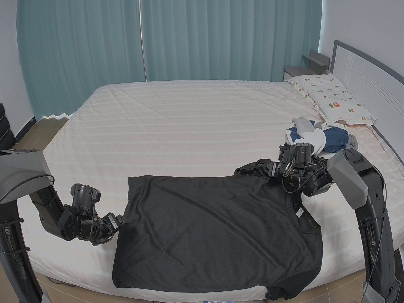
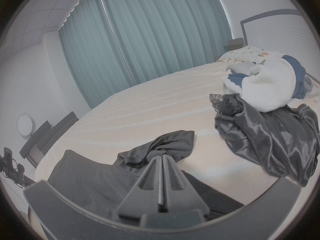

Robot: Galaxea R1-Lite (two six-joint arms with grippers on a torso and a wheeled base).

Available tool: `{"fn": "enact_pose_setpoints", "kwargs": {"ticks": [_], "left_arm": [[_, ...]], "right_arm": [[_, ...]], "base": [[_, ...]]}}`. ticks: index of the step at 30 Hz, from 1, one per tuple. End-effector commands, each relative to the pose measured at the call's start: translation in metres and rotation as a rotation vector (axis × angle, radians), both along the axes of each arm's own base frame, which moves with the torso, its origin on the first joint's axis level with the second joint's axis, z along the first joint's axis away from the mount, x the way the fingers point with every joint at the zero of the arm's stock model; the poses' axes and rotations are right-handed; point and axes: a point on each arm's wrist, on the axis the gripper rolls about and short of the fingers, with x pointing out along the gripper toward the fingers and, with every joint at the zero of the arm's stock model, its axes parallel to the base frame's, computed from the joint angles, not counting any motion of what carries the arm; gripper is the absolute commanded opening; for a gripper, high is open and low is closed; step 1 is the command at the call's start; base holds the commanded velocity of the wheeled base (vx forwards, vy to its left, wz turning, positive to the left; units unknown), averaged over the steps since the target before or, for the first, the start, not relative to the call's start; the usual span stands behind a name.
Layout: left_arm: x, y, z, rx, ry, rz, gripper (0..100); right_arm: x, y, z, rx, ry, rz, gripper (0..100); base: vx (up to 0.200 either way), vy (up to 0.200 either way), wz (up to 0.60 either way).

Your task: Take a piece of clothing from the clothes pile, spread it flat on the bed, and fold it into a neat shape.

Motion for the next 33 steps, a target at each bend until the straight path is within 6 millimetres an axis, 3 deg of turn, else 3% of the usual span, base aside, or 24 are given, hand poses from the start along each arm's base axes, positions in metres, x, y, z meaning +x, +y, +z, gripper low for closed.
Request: {"fn": "enact_pose_setpoints", "kwargs": {"ticks": [1, 2, 3, 8, 15, 23, 29, 30, 33], "left_arm": [[0.0, 0.0, 0.0, 0.0, 0.0, 0.002, 100], [0.0, 0.0, 0.0, 0.0, 0.0, 0.002, 100], [0.0, 0.0, -0.001, 0.0, 0.001, 0.002, 100], [0.0, 0.0, -0.001, 0.0, 0.001, 0.0, 100], [0.0, 0.0, -0.001, 0.0, 0.001, 0.002, 100], [0.0, 0.0, -0.001, 0.001, 0.001, -0.001, 100], [0.0, 0.0, -0.001, 0.001, 0.001, -0.001, 100], [0.0, 0.0, -0.001, 0.001, 0.001, -0.001, 100], [0.0, 0.0, -0.001, 0.001, 0.001, -0.001, 100]], "right_arm": [[0.003, -0.006, 0.0, 0.006, -0.007, -0.017, 0], [0.004, -0.008, 0.0, 0.006, -0.009, -0.02, 0], [0.005, -0.008, 0.0, 0.006, -0.012, -0.022, 100], [0.017, -0.015, 0.008, 0.048, -0.059, -0.095, 100], [0.014, -0.014, 0.02, 0.125, -0.043, -0.108, 100], [-0.001, 0.0, 0.011, 0.123, 0.024, -0.036, 100], [-0.002, 0.008, -0.013, 0.061, 0.052, -0.013, 100], [-0.002, 0.007, -0.015, 0.058, 0.067, -0.015, 0], [-0.001, 0.005, -0.015, 0.04, 0.08, -0.014, 0]], "base": [[0.0, 0.0, 0.0], [0.0, 0.0, 0.0], [0.0, 0.0, 0.0], [0.0, 0.0, 0.0], [0.0, 0.0, 0.0], [0.0, 0.0, 0.0], [0.0, 0.0, 0.0], [0.0, 0.0, 0.0], [0.0, 0.0, 0.0]]}}
